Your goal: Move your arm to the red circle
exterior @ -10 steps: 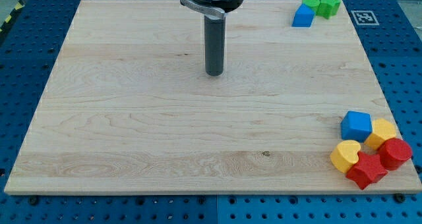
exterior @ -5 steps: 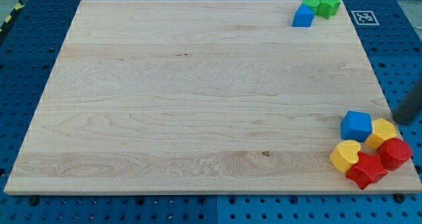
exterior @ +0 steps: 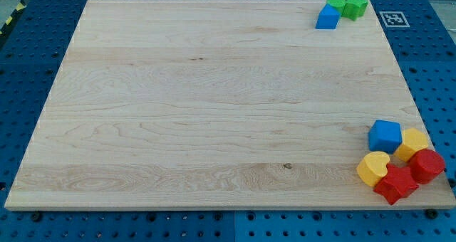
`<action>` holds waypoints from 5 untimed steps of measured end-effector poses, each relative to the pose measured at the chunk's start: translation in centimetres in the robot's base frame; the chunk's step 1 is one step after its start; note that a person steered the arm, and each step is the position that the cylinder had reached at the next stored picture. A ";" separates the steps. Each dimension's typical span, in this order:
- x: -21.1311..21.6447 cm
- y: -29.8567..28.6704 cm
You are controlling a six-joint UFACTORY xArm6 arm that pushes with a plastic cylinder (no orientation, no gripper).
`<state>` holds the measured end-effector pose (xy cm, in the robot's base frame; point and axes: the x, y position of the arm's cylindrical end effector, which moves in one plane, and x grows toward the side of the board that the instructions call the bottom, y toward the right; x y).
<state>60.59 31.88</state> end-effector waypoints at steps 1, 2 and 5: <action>1.1 -0.8; 1.2 -1.1; 1.2 -2.7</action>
